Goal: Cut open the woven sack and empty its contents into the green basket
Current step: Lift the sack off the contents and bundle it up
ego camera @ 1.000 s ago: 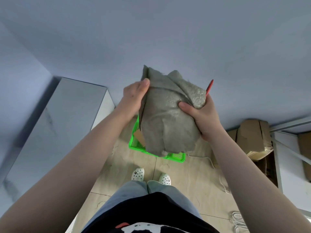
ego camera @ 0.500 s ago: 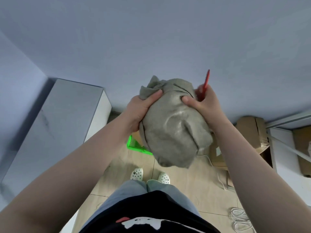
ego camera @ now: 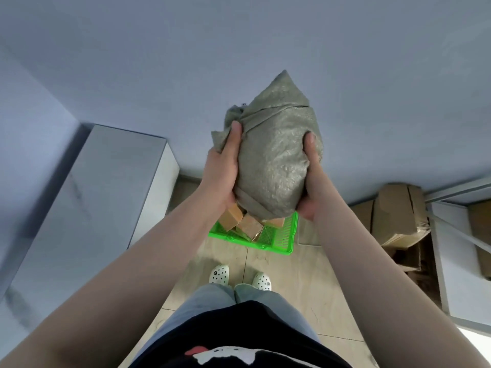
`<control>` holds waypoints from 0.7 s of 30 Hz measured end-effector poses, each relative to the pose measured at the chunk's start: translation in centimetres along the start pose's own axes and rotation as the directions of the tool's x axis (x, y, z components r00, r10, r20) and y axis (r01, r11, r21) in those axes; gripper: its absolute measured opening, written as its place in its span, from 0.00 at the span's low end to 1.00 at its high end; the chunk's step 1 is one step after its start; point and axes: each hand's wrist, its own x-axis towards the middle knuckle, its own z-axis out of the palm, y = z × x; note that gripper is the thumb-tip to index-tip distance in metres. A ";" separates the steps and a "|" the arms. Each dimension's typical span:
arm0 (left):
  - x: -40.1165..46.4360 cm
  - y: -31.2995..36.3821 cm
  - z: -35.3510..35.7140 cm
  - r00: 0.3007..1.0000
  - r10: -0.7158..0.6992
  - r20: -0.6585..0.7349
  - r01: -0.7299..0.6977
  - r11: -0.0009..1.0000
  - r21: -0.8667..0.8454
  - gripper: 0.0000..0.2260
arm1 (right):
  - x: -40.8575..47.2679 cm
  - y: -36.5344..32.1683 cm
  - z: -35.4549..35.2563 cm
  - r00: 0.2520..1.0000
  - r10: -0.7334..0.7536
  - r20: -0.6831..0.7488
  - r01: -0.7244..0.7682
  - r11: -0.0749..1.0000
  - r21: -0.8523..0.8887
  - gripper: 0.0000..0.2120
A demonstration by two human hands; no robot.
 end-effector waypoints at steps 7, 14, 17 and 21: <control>-0.8 -1.3 -1.1 0.919 -0.265 0.293 0.329 0.923 -0.199 0.24 | -0.5 0.8 2.0 0.991 -0.083 0.107 0.074 0.993 0.087 0.40; 1.5 -2.9 -3.9 0.955 0.222 -0.198 -0.086 0.844 0.530 0.23 | -0.1 1.0 -0.4 0.932 -0.262 -0.251 0.252 0.965 -0.073 0.16; 0.1 -2.2 -2.4 0.821 0.541 0.183 -0.507 0.543 0.669 0.25 | 0.0 0.9 -0.4 0.907 -0.333 -0.257 0.300 0.941 -0.158 0.16; -1.1 -2.2 -0.1 0.952 0.112 0.284 -0.257 0.795 0.550 0.42 | -0.6 1.5 0.4 0.938 -0.307 -0.161 0.295 0.951 -0.094 0.13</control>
